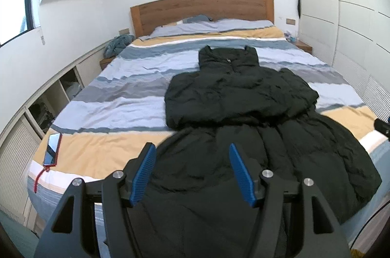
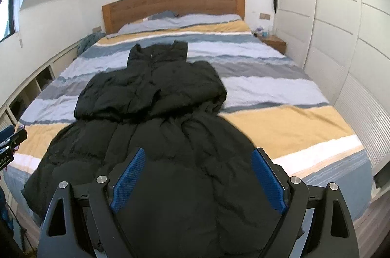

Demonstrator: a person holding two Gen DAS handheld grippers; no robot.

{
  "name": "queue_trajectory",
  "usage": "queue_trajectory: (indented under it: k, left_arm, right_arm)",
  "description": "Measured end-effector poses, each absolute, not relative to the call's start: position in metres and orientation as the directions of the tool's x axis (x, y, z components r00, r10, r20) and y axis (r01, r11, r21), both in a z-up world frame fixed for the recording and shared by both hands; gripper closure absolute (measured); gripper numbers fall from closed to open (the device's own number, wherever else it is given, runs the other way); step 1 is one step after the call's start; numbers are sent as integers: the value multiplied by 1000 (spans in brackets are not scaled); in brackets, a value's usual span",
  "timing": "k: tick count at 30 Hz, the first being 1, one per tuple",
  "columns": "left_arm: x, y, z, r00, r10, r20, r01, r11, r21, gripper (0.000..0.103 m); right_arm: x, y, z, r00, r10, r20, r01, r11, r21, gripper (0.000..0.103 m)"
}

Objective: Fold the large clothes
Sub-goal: 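Open both tools and lift them away from the folded coat, then move both tools to the coat hood and close them on it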

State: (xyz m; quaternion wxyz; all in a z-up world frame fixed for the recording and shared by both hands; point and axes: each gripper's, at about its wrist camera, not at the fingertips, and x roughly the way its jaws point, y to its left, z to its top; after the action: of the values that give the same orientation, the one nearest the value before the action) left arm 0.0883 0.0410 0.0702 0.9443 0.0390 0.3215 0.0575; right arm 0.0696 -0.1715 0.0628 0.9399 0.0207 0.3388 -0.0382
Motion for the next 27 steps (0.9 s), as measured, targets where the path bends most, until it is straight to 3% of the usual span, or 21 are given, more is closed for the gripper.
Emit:
queue_trajectory:
  k: [9, 18, 23, 27]
  left_arm:
    - [122, 59, 130, 797, 126, -591, -95, 992, 84, 39]
    - [218, 82, 223, 805, 109, -583, -56, 993, 108, 39]
    - [296, 97, 229, 783, 91, -616, -37, 994, 99, 39]
    - [377, 110, 215, 751, 63, -658, -30, 998, 62, 39]
  right_arm:
    - [91, -173, 114, 821, -14, -570, 27, 1000, 14, 12]
    - [157, -175, 187, 856, 46, -515, -66, 998, -20, 7]
    - [221, -184, 204, 849, 88, -522, -90, 996, 21, 6]
    - [299, -187, 200, 835, 57, -548, -85, 996, -27, 5]
